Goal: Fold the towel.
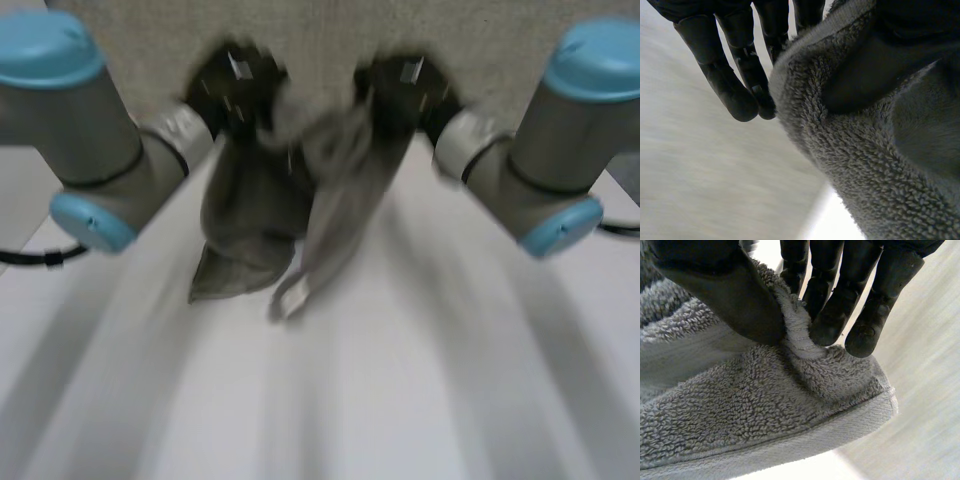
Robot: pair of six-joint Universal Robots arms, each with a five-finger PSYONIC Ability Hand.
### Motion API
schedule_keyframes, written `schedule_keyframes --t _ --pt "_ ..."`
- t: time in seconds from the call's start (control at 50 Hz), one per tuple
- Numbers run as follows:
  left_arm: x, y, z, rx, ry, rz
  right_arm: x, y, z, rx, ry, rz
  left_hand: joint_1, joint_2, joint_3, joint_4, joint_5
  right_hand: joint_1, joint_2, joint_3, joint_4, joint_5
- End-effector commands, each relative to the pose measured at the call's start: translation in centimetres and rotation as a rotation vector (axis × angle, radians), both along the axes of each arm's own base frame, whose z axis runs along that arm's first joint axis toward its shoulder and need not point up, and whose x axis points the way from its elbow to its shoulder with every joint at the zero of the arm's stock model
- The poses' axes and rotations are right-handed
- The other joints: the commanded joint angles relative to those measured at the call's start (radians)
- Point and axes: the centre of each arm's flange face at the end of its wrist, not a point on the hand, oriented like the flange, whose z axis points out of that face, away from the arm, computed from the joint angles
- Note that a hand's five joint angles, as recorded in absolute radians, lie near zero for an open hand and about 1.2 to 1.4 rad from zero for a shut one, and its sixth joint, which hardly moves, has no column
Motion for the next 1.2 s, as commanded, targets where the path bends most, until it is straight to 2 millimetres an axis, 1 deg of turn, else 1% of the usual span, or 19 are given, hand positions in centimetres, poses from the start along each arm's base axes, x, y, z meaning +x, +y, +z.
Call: schedule_keyframes --t 0.02,0.08,0.18,0.22,0.28,0.32,0.34,0.38,0.4,0.54,0.62,0.66,0.68,0.7,0.9,0.94,0.98,1.08,1.2 --pt "2.8 -0.9 10.6 -0.311 0.455 0.14 -2.5 0.5 10.1 -0.486 -0.297 -0.202 -0.009 -0.049 -0.126 -0.111 -0.229 0.069 0.087 0.076 0.066 0.06" --pt "3.5 -0.7 11.7 -0.336 0.563 0.11 -2.5 1.5 9.9 -0.561 -0.242 -0.206 -0.009 -0.049 -0.126 -0.111 -0.229 0.069 0.087 0.076 0.066 0.06" --pt "3.6 -0.7 8.5 -0.217 0.522 0.122 -1.1 2.8 6.5 -0.563 -0.07 -0.141 -0.009 -0.049 -0.126 -0.111 -0.229 0.069 0.087 0.076 0.066 0.06" --pt "3.6 -0.5 4.1 -0.073 0.44 0.141 -0.4 3.6 3.6 -0.515 0.045 -0.096 -0.009 -0.049 -0.126 -0.111 -0.229 0.069 0.087 0.076 0.066 0.06" --pt "3.6 -0.2 1.7 0.003 0.395 0.143 -0.3 3.8 1.7 -0.469 0.108 -0.07 -0.009 -0.049 -0.126 -0.111 -0.229 0.069 0.087 0.076 0.066 0.06" --pt "3.6 0.9 -3.1 0.155 0.303 0.137 -0.2 4.2 -2.0 -0.355 0.206 -0.034 -0.009 -0.049 -0.126 -0.111 -0.229 0.069 0.087 0.076 0.066 0.06" --pt "3.6 0.9 -3.1 0.155 0.303 0.137 -0.2 4.2 -2.1 -0.354 0.206 -0.034 -0.009 -0.049 -0.126 -0.111 -0.229 0.069 0.087 0.076 0.066 0.06" --pt "4.0 2.4 -7.8 0.295 0.223 0.133 -0.5 4.5 -5.4 -0.244 0.279 -0.013 -0.009 -0.049 -0.126 -0.111 -0.229 0.069 0.087 0.076 0.066 0.06" --pt "4.0 2.4 -7.9 0.296 0.222 0.133 -0.5 4.5 -5.4 -0.244 0.279 -0.013 -0.009 -0.049 -0.126 -0.111 -0.229 0.069 0.087 0.076 0.066 0.06" --pt "5.5 6.3 -15.4 0.534 0.099 0.16 -2.2 6.1 -14.0 -0.028 0.553 0.032 -0.009 -0.049 -0.126 -0.111 -0.229 0.069 0.087 0.076 0.066 0.06" --pt "6.1 7.7 -16.5 0.588 0.074 0.17 -3.5 6.5 -15.1 -0.031 0.679 0.025 -0.009 -0.049 -0.126 -0.111 -0.229 -0.03 -0.011 -0.023 -0.032 -0.039" --pt "6.3 8.3 -17.0 0.614 0.062 0.173 -4.4 6.5 -15.1 -0.03 0.729 0.018 -0.009 -0.049 -0.126 -0.111 -0.229 -0.824 -0.805 -0.817 -0.826 -0.833" --pt "6.4 8.8 -17.0 0.627 0.058 0.172 -4.4 6.5 -15.0 -0.03 0.729 0.018 -0.009 -0.049 -0.126 -0.111 -0.229 -0.828 -0.81 -0.822 -0.831 -0.837" --pt "6.6 9.1 -16.5 0.625 0.06 0.173 -4.7 6.5 -14.5 -0.026 0.719 0.006 -0.009 -0.049 -0.126 -0.111 -0.229 -1.153 -1.134 -1.146 -1.155 -1.162" --pt "6.8 10.9 -12.9 0.566 0.103 0.146 -5.3 6.9 -8.6 0.095 0.419 -0.054 -0.009 -0.049 -0.126 -0.111 -0.229 -1.153 -1.134 -1.146 -1.155 -1.162" --pt "6.8 11.2 -12.7 0.563 0.102 0.141 -5.3 6.9 -7.9 0.136 0.353 -0.056 -0.249 -0.289 -0.366 -0.351 -0.469 -1.153 -1.134 -1.146 -1.155 -1.162" --pt "7.1 11.8 -12.7 0.567 0.098 0.142 -5.5 6.6 -6.9 0.231 0.246 -0.06 -0.845 -0.886 -0.963 -0.948 -1.065 -1.153 -1.134 -1.146 -1.155 -1.162" --pt "7.5 12.5 -13.4 0.591 0.083 0.148 -5.3 6.0 -7.7 0.383 0.251 -0.056 -1.176 -1.216 -1.293 -1.278 -1.395 -1.153 -1.134 -1.146 -1.155 -1.162" --pt "8.6 13.2 -13.3 0.596 0.084 0.17 -5.3 4.8 -10.8 0.587 0.329 -0.055 -1.218 -1.258 -1.335 -1.32 -1.438 -1.153 -1.134 -1.146 -1.155 -1.162"
